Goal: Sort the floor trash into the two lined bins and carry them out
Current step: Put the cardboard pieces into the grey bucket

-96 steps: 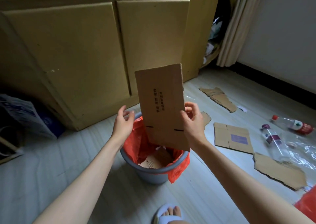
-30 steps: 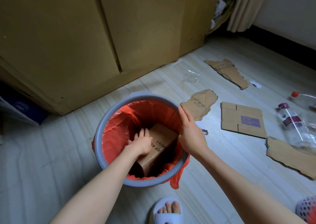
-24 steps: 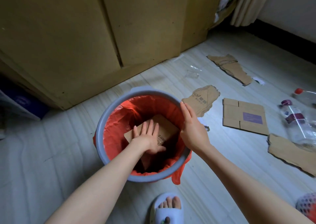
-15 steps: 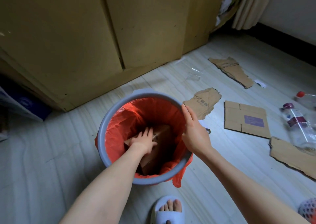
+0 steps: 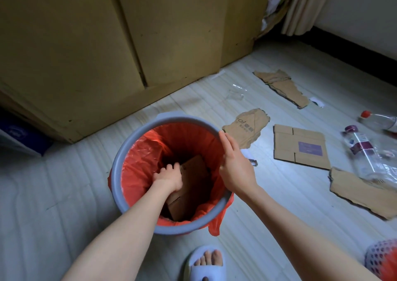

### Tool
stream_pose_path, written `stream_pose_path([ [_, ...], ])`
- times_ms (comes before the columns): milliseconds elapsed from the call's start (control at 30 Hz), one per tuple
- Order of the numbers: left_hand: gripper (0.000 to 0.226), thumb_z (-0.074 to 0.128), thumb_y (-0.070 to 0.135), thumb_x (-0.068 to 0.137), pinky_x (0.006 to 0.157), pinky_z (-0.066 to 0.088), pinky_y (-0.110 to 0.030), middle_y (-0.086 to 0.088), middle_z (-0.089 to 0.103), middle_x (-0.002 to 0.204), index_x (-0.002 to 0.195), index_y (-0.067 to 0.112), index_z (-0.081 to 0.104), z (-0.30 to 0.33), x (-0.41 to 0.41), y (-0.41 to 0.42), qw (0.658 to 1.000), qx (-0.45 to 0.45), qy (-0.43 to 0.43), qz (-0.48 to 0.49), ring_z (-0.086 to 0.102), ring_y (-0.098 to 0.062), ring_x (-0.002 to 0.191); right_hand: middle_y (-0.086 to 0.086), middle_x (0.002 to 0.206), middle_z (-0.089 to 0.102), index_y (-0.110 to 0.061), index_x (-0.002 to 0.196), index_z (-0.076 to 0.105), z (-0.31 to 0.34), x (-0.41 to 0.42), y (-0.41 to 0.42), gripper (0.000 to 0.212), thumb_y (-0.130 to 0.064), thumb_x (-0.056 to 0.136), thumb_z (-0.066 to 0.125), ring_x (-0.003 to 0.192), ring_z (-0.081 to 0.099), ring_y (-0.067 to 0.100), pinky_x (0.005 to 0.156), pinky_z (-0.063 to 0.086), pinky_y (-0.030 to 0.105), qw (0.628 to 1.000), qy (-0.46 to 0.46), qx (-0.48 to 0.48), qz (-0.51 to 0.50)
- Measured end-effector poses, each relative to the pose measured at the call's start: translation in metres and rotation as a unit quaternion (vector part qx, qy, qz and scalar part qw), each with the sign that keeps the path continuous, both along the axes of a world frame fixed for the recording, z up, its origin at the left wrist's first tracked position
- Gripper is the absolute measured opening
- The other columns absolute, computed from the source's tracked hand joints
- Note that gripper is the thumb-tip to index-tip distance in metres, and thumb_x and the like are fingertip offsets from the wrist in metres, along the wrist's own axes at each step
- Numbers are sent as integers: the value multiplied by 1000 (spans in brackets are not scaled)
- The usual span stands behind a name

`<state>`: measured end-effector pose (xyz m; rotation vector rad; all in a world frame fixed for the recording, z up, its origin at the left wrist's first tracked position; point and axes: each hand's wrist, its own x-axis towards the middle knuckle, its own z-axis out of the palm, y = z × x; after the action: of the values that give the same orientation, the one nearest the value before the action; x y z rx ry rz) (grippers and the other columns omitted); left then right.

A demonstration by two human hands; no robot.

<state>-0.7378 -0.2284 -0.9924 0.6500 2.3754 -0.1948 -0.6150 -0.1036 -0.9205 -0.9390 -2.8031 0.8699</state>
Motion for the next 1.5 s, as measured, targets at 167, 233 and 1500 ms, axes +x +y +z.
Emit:
stream_pose_path([
  [167,41,38,23,97,106,34,-40,-15,45,136,138,14,40,45,4,-9,980,196,37,-9,43,-33,127,-3,157,21,-22,149,20,7,7,2,51,-20,100,35,136,38,21,104,37,35,998,38,-54,9],
  [233,35,40,16,97,104,34,-36,-16,54,126,130,12,50,64,4,-8,958,276,67,-21,48,-33,121,1,153,32,-19,148,26,12,11,3,49,-24,100,36,138,35,19,108,30,30,996,36,-86,-7],
  [1500,63,46,10,87,115,13,-42,-15,11,154,145,16,22,-134,93,257,973,127,80,-173,9,-30,143,15,136,42,-12,132,38,-191,185,240,43,-29,93,45,120,49,38,96,38,40,919,-339,-36,-198],
])
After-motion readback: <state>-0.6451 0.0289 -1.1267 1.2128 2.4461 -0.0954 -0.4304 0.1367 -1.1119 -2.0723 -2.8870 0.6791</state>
